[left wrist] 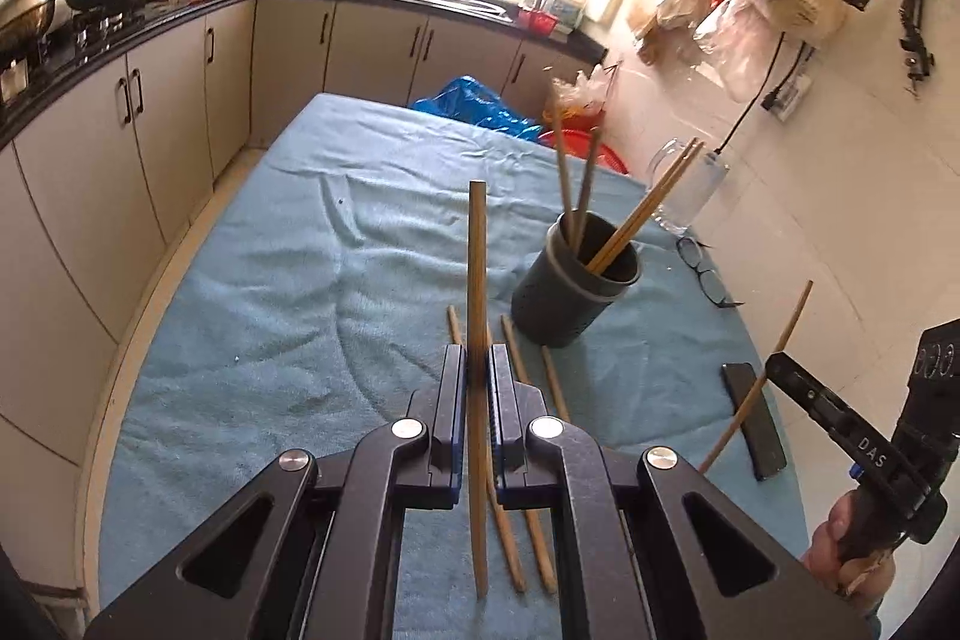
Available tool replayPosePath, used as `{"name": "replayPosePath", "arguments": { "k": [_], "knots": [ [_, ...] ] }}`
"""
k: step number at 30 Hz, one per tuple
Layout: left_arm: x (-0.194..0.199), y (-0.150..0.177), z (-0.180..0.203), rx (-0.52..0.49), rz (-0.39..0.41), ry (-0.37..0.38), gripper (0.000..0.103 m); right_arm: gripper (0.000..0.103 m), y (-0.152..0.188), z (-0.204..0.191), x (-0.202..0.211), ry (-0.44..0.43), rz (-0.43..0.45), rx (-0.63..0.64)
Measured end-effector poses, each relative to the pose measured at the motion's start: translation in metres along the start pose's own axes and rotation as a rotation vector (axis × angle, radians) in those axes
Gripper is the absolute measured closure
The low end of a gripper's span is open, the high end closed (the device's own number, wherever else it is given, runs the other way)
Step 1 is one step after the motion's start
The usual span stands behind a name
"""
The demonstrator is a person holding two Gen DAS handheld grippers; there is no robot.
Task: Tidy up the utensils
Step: 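Close the left tool on a chopstick while the right tool holds its chopstick, then lift both held chopsticks upright and carry them over the black holder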
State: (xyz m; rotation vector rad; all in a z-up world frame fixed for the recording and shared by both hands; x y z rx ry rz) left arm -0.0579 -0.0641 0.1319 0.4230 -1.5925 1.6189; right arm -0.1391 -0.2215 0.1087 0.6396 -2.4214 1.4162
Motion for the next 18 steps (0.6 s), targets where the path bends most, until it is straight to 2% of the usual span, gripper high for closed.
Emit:
{"name": "replayPosePath", "arguments": {
  "k": [18],
  "knots": [
    [0.018, -0.003, 0.005, -0.007, 0.035, 0.012, 0.097, 0.096, 0.001, 0.001, 0.024, -0.007, 0.068, -0.015]
  ]
}}
Point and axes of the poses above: each gripper's, at about its wrist camera, not at the fingertips, and x roughly against the way its jaws point, z to its right, y to its underside, the point moved 2 cm from there along -x, roughly the way its jaws point, and after that the axes turned 12 degrees about -y, right-handed, at the moved point
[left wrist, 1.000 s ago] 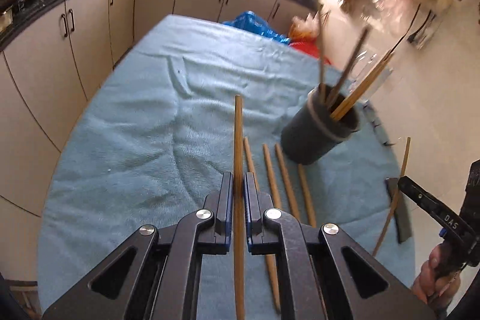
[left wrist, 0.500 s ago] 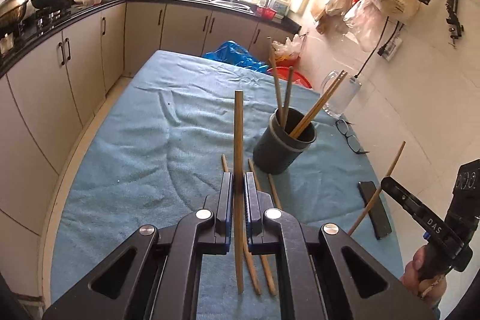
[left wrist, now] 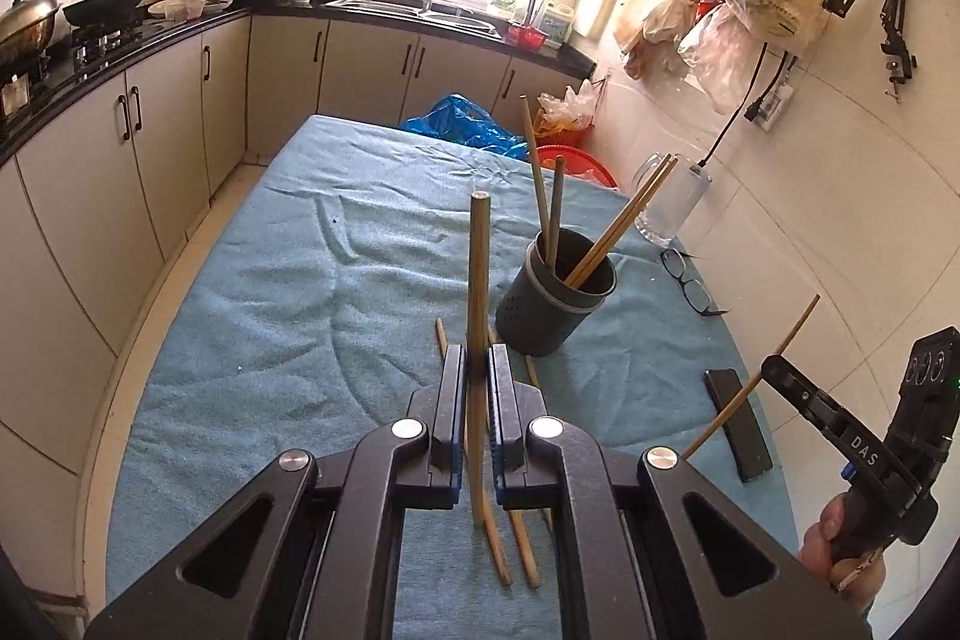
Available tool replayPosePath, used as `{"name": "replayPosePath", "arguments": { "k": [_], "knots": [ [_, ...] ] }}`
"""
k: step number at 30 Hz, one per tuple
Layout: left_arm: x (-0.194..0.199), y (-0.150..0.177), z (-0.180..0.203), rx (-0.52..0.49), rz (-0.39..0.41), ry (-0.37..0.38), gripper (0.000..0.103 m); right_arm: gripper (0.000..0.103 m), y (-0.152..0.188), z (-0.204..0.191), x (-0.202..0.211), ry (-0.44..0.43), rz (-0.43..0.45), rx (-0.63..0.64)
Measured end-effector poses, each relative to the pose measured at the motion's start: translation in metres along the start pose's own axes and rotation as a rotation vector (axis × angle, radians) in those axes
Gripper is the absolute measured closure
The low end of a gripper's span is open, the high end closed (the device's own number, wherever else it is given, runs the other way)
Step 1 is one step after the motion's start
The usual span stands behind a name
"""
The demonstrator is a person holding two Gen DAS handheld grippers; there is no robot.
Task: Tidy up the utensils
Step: 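Lift both held chopsticks upright and carry them over the black holder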
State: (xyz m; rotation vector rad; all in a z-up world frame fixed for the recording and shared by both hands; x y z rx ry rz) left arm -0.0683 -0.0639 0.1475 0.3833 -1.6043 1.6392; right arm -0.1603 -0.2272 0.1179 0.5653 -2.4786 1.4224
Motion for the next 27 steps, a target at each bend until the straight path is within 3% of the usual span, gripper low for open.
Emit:
{"name": "replayPosePath", "arguments": {
  "k": [27],
  "knots": [
    [0.019, -0.019, 0.025, -0.032, 0.049, 0.033, 0.097, 0.096, -0.010, 0.010, 0.021, -0.016, 0.049, -0.030]
  ]
}}
Point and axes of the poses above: each gripper's, at about its wrist camera, not at the fingertips, and x roughly against the way its jaws point, z to its right, y to its underside, the point moved 2 cm from there along -x, roughly the way its jaws point, and after that the axes turned 12 degrees about -y, right-handed, at the moved point
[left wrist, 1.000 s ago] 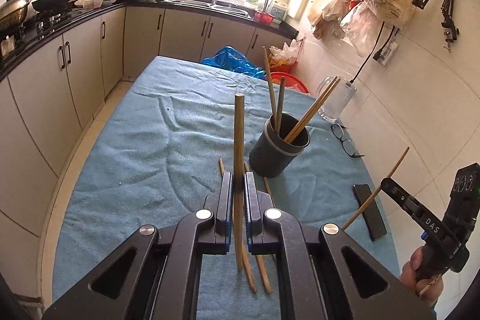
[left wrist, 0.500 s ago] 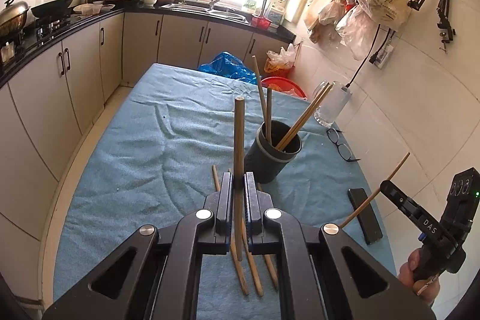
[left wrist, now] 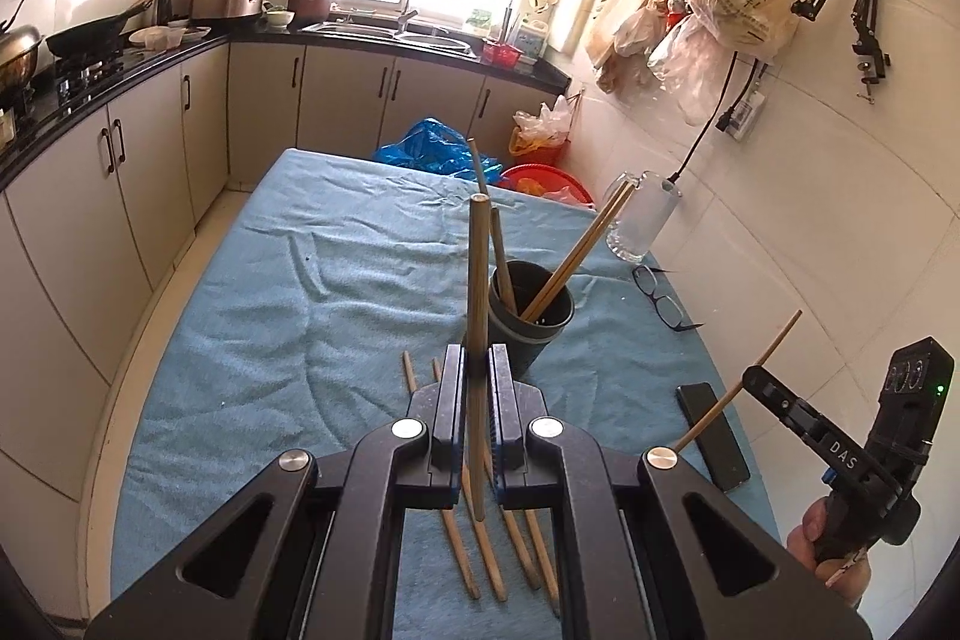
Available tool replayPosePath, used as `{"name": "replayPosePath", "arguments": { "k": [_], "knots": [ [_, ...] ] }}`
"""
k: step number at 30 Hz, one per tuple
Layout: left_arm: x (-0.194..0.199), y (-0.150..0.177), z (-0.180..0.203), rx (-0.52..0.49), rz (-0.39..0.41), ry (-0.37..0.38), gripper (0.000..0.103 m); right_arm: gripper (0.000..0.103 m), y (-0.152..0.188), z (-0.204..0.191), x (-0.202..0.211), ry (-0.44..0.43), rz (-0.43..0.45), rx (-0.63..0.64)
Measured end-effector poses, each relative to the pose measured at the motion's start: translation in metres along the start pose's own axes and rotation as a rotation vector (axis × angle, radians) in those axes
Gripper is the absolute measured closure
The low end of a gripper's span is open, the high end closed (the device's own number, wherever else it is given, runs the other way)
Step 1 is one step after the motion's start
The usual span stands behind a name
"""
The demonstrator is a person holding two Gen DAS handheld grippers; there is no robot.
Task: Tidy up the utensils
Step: 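Lift both held chopsticks upright and carry them over the black holder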
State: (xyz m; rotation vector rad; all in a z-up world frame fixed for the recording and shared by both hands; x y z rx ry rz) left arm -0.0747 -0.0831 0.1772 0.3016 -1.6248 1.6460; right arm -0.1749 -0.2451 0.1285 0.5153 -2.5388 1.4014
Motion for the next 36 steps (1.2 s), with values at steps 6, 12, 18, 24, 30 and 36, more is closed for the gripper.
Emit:
{"name": "replayPosePath", "arguments": {
  "k": [6, 12, 18, 24, 30, 36],
  "knots": [
    [0.001, -0.003, 0.003, -0.008, 0.005, 0.008, 0.097, 0.096, -0.002, -0.004, 0.001, -0.006, -0.002, -0.001],
    [0.002, -0.006, 0.006, -0.015, 0.011, 0.017, 0.097, 0.096, -0.005, -0.005, 0.002, -0.011, 0.000, -0.010],
    [0.004, -0.015, 0.015, -0.032, 0.029, 0.021, 0.097, 0.096, -0.013, -0.005, 0.002, -0.018, 0.007, -0.010],
    [0.006, -0.028, 0.023, -0.038, 0.051, 0.025, 0.097, 0.096, -0.025, -0.007, 0.002, -0.024, 0.025, 0.005],
    [0.007, -0.037, 0.028, -0.048, 0.067, 0.033, 0.097, 0.096, -0.033, -0.009, 0.002, -0.030, 0.043, 0.009],
    [0.004, -0.045, 0.032, -0.050, 0.075, 0.036, 0.097, 0.096, -0.040, -0.007, 0.000, -0.039, 0.045, 0.008]
  ]
}}
Point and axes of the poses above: each gripper's, at about its wrist camera, not at the fingertips, and x roughly against the way its jaws point, z to its right, y to its underside, the point moved 2 cm from there along -x, roughly the way its jaws point, and after that the axes turned 12 degrees about -y, right-handed, at the moved point
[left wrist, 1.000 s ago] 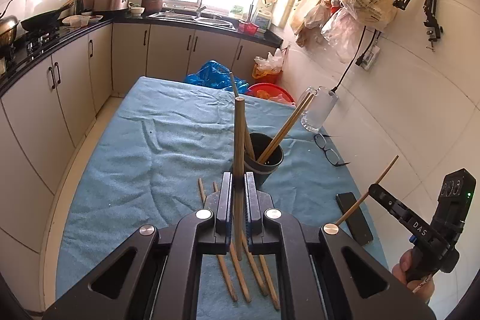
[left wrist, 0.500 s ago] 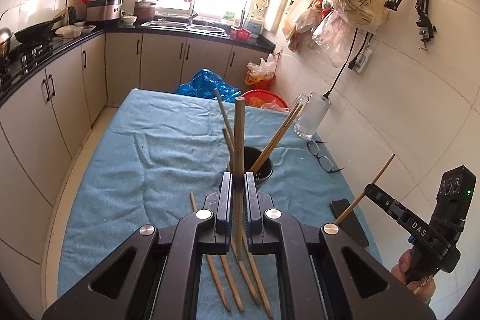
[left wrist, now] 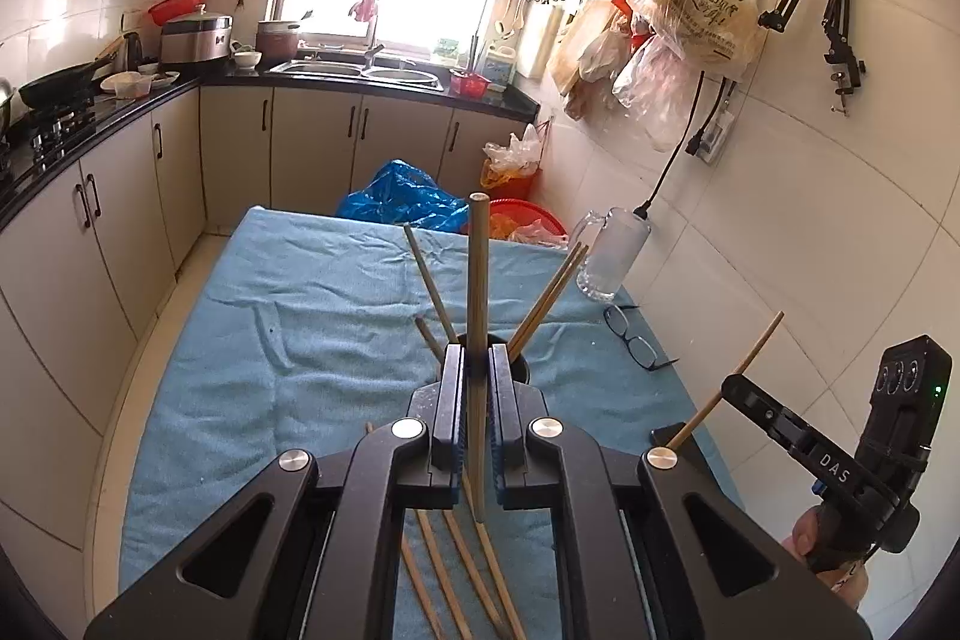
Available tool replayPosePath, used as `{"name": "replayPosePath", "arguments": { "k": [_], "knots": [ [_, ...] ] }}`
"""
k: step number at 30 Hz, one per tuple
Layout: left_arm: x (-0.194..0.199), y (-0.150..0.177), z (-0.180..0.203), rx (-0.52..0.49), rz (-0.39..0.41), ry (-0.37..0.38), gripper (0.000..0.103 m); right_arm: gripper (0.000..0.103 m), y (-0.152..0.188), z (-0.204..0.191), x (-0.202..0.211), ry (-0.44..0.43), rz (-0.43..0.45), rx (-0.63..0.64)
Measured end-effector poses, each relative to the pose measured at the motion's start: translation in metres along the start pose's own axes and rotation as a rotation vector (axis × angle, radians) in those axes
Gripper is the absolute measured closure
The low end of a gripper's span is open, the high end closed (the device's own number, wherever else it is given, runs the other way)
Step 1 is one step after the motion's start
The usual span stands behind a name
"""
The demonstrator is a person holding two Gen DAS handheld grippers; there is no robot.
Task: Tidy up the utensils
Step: 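Lift both held chopsticks upright and carry them over the black holder, then lower the right tool's chopstick into the holder and open it while the left tool releases its own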
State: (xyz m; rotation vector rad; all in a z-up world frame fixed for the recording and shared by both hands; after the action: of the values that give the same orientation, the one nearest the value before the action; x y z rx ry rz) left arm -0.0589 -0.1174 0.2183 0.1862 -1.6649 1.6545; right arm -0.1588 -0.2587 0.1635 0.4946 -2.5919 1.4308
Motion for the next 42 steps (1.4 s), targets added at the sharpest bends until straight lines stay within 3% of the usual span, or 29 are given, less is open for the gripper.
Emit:
{"name": "replayPosePath", "arguments": {
  "k": [18, 26, 33, 42],
  "knots": [
    [0.002, -0.060, 0.016, -0.002, 0.090, 0.016, 0.097, 0.096, -0.043, -0.008, -0.022, -0.032, 0.049, 0.017],
    [-0.024, -0.083, 0.024, 0.005, 0.104, -0.001, 0.097, 0.096, -0.073, -0.006, -0.041, -0.025, 0.080, -0.001],
    [-0.064, -0.082, 0.020, 0.024, 0.053, -0.013, 0.097, 0.096, -0.089, 0.000, -0.065, -0.016, 0.095, -0.016],
    [-0.101, -0.062, 0.018, 0.004, -0.032, -0.016, 0.097, 0.096, -0.079, 0.012, -0.101, 0.078, 0.066, 0.015]
  ]
}}
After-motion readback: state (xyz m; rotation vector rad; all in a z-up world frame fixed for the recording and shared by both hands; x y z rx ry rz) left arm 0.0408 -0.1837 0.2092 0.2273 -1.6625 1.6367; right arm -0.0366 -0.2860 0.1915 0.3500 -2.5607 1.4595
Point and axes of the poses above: each gripper's, at about its wrist camera, not at the fingertips, and x roughly against the way its jaws point, z to its right, y to its underside, the point moved 2 cm from there along -x, roughly the way its jaws point, and after that the axes turned 12 degrees about -y, right-handed, at the moved point
